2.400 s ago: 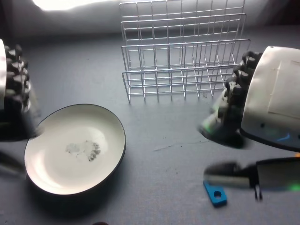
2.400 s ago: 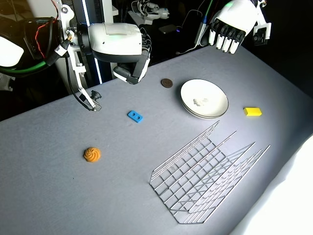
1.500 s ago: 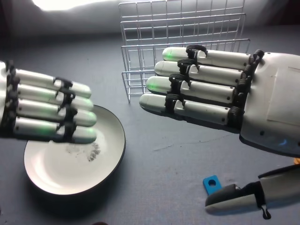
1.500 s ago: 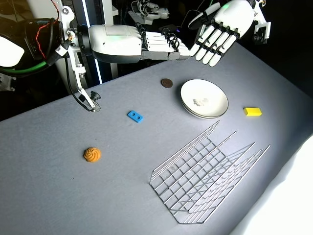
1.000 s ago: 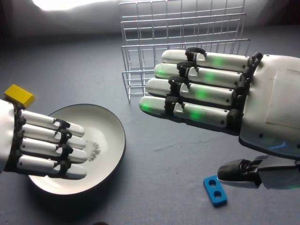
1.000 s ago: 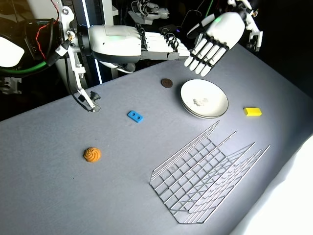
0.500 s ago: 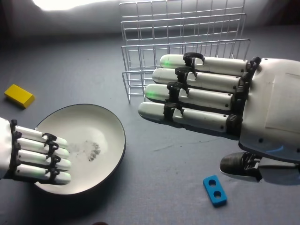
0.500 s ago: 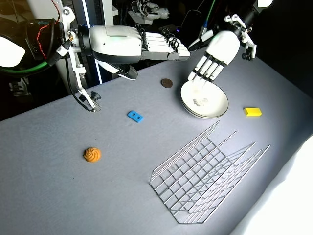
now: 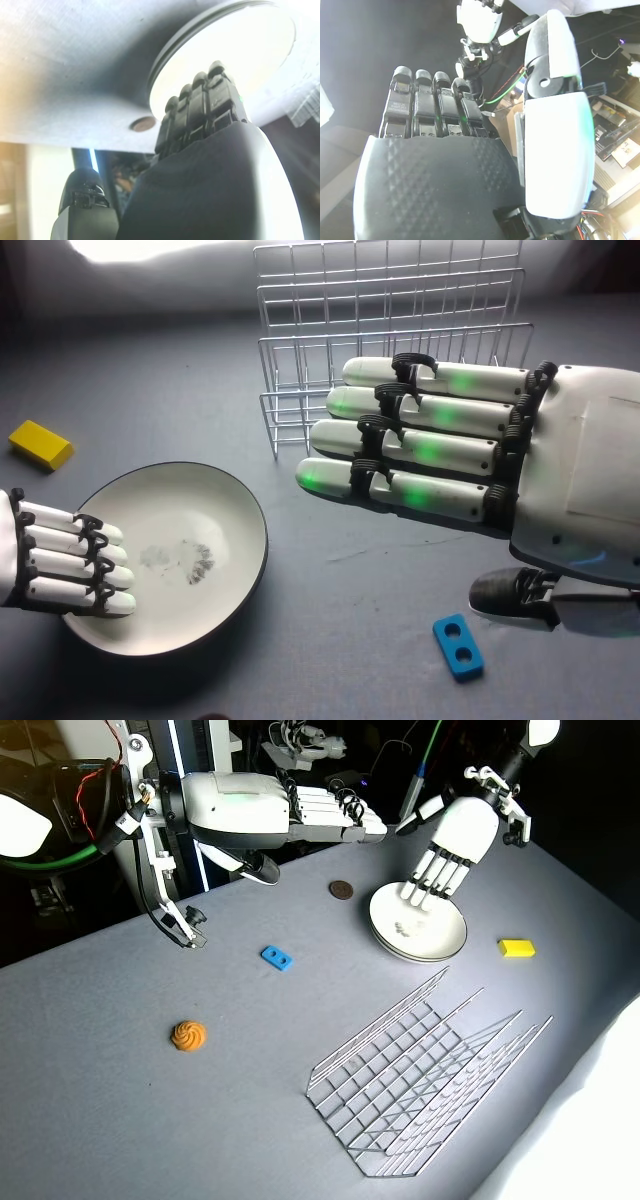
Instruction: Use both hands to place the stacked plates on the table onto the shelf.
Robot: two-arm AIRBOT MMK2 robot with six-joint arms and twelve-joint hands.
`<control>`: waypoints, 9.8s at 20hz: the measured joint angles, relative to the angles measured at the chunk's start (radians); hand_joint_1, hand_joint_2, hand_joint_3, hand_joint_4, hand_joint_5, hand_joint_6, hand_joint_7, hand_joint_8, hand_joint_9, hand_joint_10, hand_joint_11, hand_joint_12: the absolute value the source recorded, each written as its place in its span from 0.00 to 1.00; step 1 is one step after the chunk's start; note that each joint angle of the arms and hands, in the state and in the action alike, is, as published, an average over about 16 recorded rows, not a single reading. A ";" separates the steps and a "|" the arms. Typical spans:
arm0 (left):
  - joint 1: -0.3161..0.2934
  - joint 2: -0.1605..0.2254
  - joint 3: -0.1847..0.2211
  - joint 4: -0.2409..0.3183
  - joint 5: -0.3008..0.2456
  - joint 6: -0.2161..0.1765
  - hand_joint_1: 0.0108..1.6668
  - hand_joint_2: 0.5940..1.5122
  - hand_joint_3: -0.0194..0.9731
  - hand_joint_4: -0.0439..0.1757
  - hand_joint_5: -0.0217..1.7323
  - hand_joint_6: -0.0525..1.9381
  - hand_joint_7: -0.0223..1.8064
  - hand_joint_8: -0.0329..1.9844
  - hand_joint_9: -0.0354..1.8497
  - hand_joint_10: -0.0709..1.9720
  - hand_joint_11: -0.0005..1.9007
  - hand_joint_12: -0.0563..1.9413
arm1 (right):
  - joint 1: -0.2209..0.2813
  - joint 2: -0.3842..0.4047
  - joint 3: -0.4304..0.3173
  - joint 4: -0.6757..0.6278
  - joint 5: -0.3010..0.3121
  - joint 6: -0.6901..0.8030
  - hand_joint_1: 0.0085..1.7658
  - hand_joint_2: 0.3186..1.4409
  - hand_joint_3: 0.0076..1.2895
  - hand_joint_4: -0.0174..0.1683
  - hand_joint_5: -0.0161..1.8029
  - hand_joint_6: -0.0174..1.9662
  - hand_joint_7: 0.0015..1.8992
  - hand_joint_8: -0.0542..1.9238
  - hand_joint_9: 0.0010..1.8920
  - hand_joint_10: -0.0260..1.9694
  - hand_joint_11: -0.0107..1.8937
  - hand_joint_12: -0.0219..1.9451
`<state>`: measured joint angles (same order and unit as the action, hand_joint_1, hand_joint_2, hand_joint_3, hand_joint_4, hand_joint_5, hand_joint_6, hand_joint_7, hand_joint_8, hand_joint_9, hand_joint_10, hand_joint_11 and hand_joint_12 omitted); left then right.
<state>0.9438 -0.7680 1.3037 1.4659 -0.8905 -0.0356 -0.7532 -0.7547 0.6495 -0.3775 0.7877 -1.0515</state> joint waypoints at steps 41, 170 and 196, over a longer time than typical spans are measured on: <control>0.009 -0.097 -0.023 -0.053 0.023 0.013 0.01 0.50 0.04 0.16 0.01 0.01 0.01 0.01 0.03 0.04 0.01 0.04 | 0.079 -0.246 0.153 0.116 -0.238 -0.275 0.62 0.63 0.02 0.10 0.08 0.02 0.03 0.03 0.02 0.02 0.02 0.09; 0.009 0.011 0.001 -0.086 0.157 -0.140 0.01 0.55 0.04 0.20 0.02 0.03 0.02 0.01 0.03 0.04 0.01 0.03 | 0.586 -0.370 0.689 0.215 -0.702 0.886 0.76 0.57 0.01 0.06 0.56 0.41 0.56 0.46 0.53 0.51 0.40 0.64; 0.009 0.010 0.005 -0.087 0.160 -0.112 0.01 0.55 0.04 0.20 0.02 0.03 0.02 0.01 0.03 0.04 0.01 0.03 | 0.424 -0.486 0.819 0.287 -0.639 0.927 0.72 0.61 0.01 0.06 0.57 0.39 0.58 0.46 0.64 0.18 0.41 0.58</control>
<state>0.9524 -0.7578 1.3087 1.3791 -0.7305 -0.1476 -0.3294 -1.2405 1.4688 -0.0901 0.1491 -0.1242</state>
